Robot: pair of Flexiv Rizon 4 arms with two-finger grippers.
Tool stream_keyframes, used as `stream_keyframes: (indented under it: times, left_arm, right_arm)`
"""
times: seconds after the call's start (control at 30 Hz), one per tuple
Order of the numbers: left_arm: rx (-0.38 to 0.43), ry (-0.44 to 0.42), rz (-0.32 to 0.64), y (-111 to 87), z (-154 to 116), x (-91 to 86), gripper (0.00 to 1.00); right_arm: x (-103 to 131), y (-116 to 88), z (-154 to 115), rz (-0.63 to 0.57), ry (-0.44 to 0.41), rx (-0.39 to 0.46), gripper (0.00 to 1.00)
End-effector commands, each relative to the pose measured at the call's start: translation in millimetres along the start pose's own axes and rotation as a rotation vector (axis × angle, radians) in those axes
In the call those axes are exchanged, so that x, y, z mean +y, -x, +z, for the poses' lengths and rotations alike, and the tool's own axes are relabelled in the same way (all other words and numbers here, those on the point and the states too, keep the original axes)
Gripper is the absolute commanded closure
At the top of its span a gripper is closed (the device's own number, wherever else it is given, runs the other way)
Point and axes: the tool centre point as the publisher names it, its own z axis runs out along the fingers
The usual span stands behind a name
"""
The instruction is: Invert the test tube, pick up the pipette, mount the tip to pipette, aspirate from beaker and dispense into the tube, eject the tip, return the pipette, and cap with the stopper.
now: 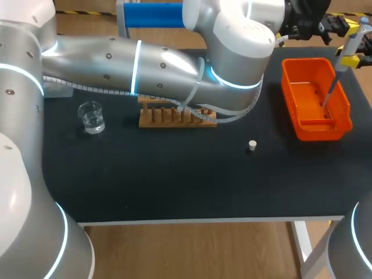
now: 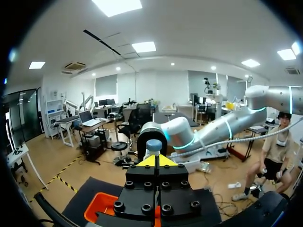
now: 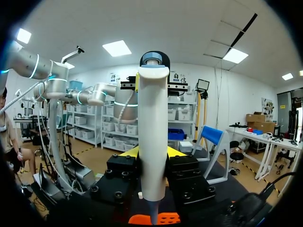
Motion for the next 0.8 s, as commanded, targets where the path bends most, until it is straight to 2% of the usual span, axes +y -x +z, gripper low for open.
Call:
stream_keyframes:
  times: [0.03, 0.8]
  left_arm:
    - [-0.001, -0.103, -0.002, -0.2, 6, 11.7, 1.00]
    - [-0.015, -0.089, -0.036, -1.7, 12, 38.1, 1.00]
  right_arm:
    - [4, 1, -1, 0.000, 0.000, 0.005, 1.00]
    - [4, 1, -1, 0.000, 0.000, 0.005, 1.00]
